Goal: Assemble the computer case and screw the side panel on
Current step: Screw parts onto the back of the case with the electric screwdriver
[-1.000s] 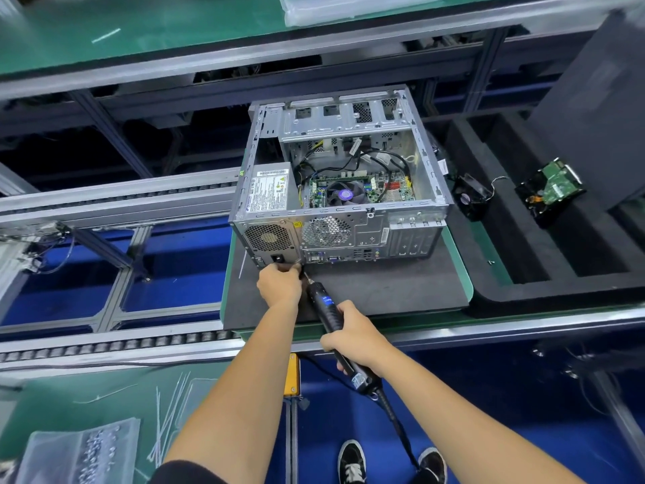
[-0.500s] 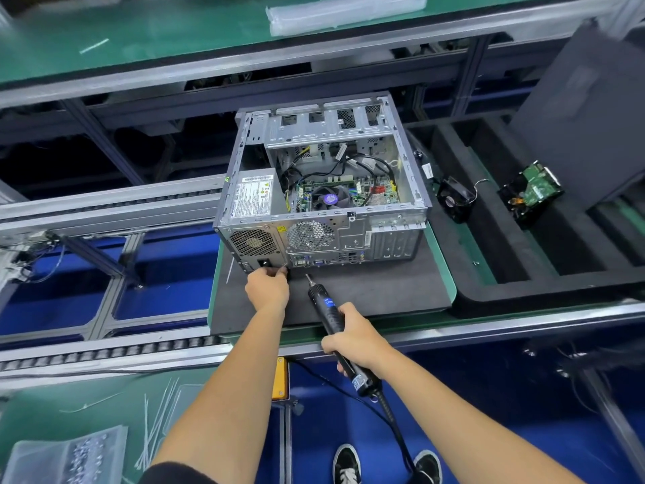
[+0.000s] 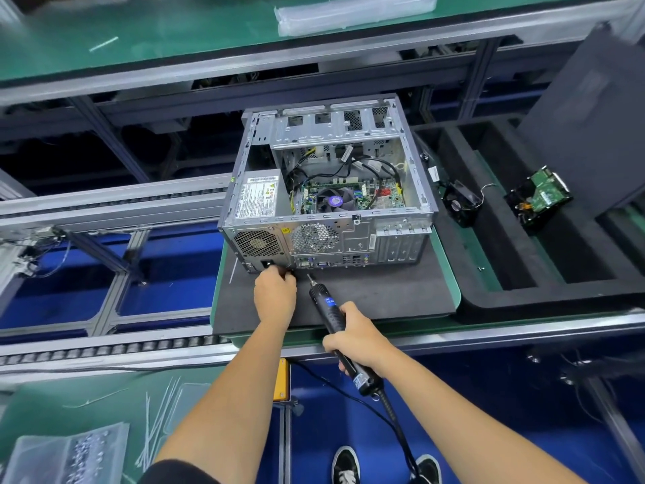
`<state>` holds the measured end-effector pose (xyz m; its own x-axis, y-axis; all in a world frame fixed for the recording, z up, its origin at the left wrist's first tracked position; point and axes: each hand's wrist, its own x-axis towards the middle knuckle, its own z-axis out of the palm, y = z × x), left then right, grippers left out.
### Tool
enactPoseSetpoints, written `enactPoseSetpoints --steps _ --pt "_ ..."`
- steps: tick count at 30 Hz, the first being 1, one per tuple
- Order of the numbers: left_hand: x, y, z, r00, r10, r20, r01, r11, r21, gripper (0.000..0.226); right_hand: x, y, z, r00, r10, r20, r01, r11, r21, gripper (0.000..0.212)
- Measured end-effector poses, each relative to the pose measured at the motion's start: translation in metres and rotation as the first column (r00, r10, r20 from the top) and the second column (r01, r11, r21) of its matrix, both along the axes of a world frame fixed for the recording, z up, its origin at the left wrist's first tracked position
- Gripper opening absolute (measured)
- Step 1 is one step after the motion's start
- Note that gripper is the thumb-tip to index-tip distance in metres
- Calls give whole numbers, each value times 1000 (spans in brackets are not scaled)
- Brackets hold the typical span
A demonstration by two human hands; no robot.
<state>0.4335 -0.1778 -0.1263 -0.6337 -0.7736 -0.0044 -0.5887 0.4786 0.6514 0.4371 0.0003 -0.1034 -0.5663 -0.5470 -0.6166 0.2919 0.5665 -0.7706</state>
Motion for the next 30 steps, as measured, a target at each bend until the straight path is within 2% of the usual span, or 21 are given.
enactPoseSetpoints --steps 4,10,14,17,20,23,26,30 --pt "5 -7 -1 999 -44 -4 44 999 30 16 -1 -6 0 1000 14 -27 -14 1000 18 55" --pt "19 -18 6 991 72 -113 -31 944 328 10 -2 -17 3 1000 15 -15 -14 1000 12 50" --pt "27 -28 4 985 49 -165 41 863 504 11 -4 -24 4 999 42 -13 -42 999 22 52" --pt "26 -30 3 984 -2 -176 85 879 470 15 -7 -25 4 999 51 -2 -51 998 26 52" --pt "22 -32 2 992 -86 -91 110 946 305 15 -12 -25 5 996 86 -16 -85 995 45 50" --pt "19 -33 0 990 -143 -3 142 977 160 14 -24 -23 8 971 204 -126 -185 972 146 50" --pt "15 -32 1 980 -195 43 190 975 111 15 -44 -17 17 891 374 -257 -296 908 296 48" --pt "12 -33 2 964 -254 79 250 967 53 19 -67 -12 31 731 575 -366 -379 789 483 51"
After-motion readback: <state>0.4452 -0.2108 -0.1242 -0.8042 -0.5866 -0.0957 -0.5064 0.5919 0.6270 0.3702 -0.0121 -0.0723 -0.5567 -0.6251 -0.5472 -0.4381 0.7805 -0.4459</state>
